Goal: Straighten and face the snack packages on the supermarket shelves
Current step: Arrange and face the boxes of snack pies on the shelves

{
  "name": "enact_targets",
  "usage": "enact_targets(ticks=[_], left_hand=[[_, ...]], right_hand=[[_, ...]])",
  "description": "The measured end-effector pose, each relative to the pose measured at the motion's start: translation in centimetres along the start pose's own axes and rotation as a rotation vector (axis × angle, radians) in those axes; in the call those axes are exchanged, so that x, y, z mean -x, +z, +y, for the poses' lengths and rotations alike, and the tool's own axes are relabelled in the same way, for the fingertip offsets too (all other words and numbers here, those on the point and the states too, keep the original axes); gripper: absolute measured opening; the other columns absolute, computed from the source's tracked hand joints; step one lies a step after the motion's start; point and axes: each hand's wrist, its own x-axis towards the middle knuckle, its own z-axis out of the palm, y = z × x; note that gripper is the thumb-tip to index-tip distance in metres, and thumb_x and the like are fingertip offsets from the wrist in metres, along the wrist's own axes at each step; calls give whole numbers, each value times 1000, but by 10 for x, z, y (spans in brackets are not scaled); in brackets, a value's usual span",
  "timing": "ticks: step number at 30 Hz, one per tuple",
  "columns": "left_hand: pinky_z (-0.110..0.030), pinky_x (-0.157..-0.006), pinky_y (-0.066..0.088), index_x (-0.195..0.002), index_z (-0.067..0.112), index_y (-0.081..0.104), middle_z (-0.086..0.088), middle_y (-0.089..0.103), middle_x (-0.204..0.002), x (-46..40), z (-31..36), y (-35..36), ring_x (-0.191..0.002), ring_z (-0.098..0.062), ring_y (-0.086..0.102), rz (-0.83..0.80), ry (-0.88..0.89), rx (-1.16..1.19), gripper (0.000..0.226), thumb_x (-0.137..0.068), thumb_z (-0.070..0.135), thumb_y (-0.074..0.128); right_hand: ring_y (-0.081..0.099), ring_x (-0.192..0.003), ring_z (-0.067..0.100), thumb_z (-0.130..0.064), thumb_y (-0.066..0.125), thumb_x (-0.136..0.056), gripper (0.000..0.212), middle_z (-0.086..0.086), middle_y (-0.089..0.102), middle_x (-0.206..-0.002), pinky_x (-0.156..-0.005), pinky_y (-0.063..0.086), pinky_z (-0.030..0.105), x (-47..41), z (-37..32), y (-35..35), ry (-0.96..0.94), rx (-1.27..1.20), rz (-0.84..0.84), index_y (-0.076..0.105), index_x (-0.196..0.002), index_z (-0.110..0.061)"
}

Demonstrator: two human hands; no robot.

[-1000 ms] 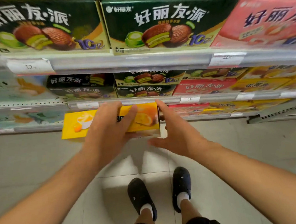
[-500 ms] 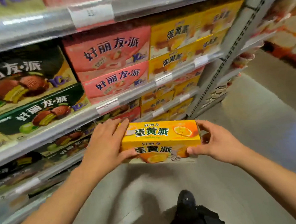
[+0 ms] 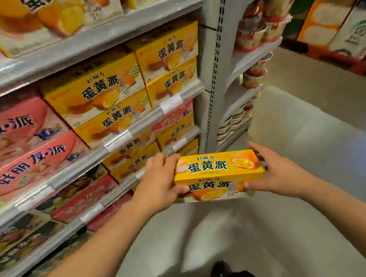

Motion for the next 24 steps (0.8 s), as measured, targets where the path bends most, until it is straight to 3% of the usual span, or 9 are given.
enact_targets(ticks=[4, 8, 12, 15, 17, 19, 21, 22, 24], left_hand=[[-40, -102, 35, -145, 26, 33, -1, 37, -123, -38, 23, 12, -115, -19, 26, 11, -37, -4, 83, -76, 50, 75], [-41, -105, 36, -145, 26, 31, -1, 35, -128, -72, 27, 24, -119, -18, 24, 4, -108, 18, 84, -77, 47, 75], [-45, -112, 30, -148, 29, 26, 1, 27, -138, -111, 20, 40, -130, -18, 16, -13, -122, 102, 86, -79, 46, 74], [-43, -118, 11, -155, 32, 10, 12, 4, -155, -148, -2, 62, -142, -9, 0, -95, -202, 361, 83, -89, 61, 52], [-42, -119, 6, -155, 29, 13, 1, 1, -163, -177, -25, 76, -147, -14, -1, -94, -357, 446, 73, -93, 62, 31], [-43, -120, 7, -156, 15, 16, -13, 7, -163, -209, -51, 90, -150, -29, 3, -91, -411, 239, 71, -98, 53, 33], [-48, -115, 21, -153, 7, 17, -23, 23, -155, -242, -71, 99, -142, -41, 22, -77, -367, -27, 75, -97, 44, 50], [-50, -108, 33, -148, 6, 24, -25, 36, -145, -259, -80, 103, -132, -44, 35, -104, -362, -115, 71, -94, 40, 54], [-49, -88, 47, -125, 10, 43, -23, 54, -124, -290, -87, 100, -112, -43, 53, -170, -463, -144, 41, -94, 34, 53]], right_hand=[[28, -140, 16, -58, 77, -65, 110, -5, 28, -156, -115, 25, 34, -44, 0, -26, -234, 350, 4, 17, -152, -28], [43, -129, 20, -54, 74, -67, 91, -3, 47, -142, -107, 36, 38, -94, -6, -27, -299, 487, -56, 32, -143, -30], [56, -106, 20, -52, 69, -73, 59, -1, 59, -115, -89, 48, 38, -146, 6, -34, -303, 538, -107, 51, -124, -29], [59, -101, 17, -44, 70, -73, 51, -3, 60, -108, -86, 50, 31, -182, 31, -46, -248, 527, -132, 56, -118, -26], [55, -105, 19, -42, 70, -74, 56, -1, 56, -113, -85, 44, 27, -203, 51, -59, -145, 531, -134, 53, -125, -26], [53, -107, 21, -39, 71, -73, 62, 2, 55, -116, -90, 43, 30, -224, 70, -69, -75, 525, -152, 51, -129, -22], [53, -106, 23, -39, 72, -71, 66, 5, 56, -116, -94, 44, 35, -244, 83, -74, -55, 524, -163, 50, -130, -18], [53, -107, 24, -39, 73, -71, 70, 6, 55, -118, -95, 45, 37, -253, 87, -75, -43, 517, -165, 48, -133, -18], [52, -112, 26, -38, 74, -72, 77, 6, 52, -124, -96, 47, 41, -267, 93, -73, -14, 494, -153, 43, -139, -18]])
